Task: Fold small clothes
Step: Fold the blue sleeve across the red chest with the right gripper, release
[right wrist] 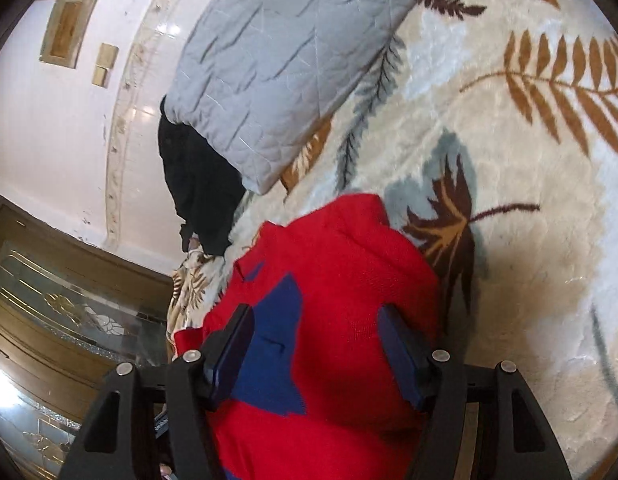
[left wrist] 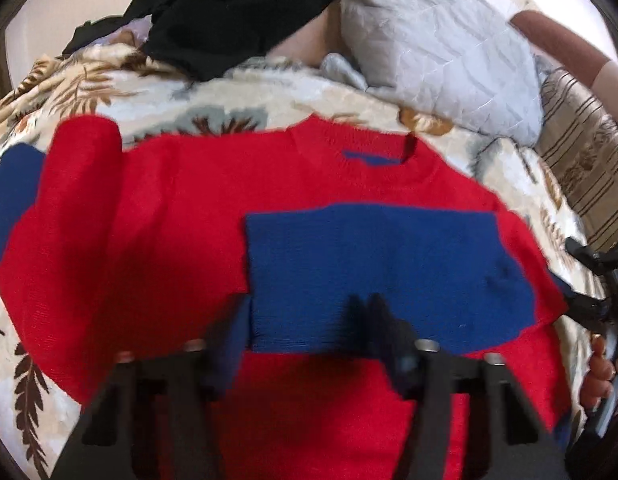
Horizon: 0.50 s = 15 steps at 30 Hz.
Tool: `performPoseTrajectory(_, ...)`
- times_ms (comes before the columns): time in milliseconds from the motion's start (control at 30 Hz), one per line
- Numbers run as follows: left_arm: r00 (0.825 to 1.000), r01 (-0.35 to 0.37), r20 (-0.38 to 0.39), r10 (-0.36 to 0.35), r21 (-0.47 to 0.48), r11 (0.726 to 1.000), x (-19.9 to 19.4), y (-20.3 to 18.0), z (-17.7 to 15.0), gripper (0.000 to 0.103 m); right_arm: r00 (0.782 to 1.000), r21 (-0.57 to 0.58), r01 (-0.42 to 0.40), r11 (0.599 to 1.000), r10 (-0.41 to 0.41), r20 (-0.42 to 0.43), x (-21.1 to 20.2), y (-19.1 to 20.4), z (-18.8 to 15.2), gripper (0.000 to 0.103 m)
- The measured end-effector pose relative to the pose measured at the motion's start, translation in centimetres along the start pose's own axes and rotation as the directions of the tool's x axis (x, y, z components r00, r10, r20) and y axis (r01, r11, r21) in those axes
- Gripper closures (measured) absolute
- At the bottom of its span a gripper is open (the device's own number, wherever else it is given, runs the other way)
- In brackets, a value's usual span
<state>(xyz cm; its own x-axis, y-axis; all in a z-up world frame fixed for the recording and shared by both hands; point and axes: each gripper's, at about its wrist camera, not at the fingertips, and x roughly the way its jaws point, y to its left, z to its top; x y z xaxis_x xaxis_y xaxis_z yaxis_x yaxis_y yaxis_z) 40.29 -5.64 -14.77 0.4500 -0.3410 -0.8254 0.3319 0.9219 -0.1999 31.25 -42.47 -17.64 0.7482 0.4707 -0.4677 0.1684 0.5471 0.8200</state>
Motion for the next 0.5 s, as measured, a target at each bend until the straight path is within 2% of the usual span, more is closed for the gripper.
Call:
performPoseTrajectory(67,1.000,0.019,0.023,-0.019,-0.013,1.000,-0.1,0.5,0.1,0.067,1.000,0.011,-0.005,1.000,0.005,-0.008,0.1,-0.2,0.1,0.036)
performPoseTrajectory(167,0.995,0.097,0.029,-0.095,-0.058,0.994,-0.1,1.3,0.4,0.080,1.000,0.007,-0.026,1.000,0.026,0.000,-0.3,-0.1,0.0,0.036)
performPoseTrajectory(267,0.992,0.123,0.034,-0.121,-0.061,0.991,-0.3,1.3,0.3,0.088,0.998,-0.015,-0.063,0.998,0.063,0.006,-0.6,1.0,-0.2,0.036)
performPoseTrajectory(433,0.993,0.091,0.073,-0.088,-0.045,0.995,-2.0,1.0,0.3,0.091,0.996,-0.068,-0.082,0.994,0.080,-0.031,0.2,2.2,-1.1,0.036)
performPoseTrajectory(500,0.996,0.067,0.064,-0.063,-0.054,0.996,-2.1,1.3,0.3,0.091,0.996,-0.076,-0.070,0.995,0.066,-0.052,0.9,2.3,-1.4,0.036)
